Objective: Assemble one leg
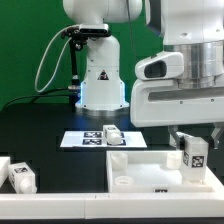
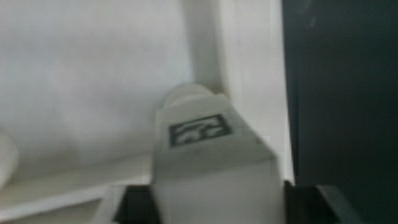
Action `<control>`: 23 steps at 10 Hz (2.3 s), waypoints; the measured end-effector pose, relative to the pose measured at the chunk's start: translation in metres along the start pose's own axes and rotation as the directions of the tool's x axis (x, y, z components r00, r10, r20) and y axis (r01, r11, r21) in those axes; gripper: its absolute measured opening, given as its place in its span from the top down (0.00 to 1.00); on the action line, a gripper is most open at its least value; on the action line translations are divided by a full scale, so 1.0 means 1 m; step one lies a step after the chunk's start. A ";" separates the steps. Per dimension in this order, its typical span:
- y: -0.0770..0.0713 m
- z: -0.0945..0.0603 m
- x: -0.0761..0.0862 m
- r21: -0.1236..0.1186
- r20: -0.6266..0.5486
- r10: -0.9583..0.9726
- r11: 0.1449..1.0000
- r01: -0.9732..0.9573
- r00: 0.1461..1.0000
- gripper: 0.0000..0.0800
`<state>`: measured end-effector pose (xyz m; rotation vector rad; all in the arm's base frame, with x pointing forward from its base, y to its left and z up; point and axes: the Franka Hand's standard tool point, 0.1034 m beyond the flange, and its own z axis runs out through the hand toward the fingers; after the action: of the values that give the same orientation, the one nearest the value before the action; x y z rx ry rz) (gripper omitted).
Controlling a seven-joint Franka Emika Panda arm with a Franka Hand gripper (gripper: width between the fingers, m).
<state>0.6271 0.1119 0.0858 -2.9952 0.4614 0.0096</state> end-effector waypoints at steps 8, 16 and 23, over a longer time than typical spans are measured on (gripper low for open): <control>-0.002 0.001 0.008 0.144 0.043 0.888 0.448 -0.883 0.458 0.64; -0.007 0.005 0.012 0.090 -0.035 0.305 0.949 -0.301 0.952 0.20; -0.005 0.009 0.017 0.006 -0.053 -0.024 1.000 0.024 0.998 0.62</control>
Offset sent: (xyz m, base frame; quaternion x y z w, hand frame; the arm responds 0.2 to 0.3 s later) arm -0.0098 -0.0064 -0.0009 -0.0001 0.0347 0.3620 0.9315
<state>0.6449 0.1122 0.0768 -3.0007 0.4299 -0.0739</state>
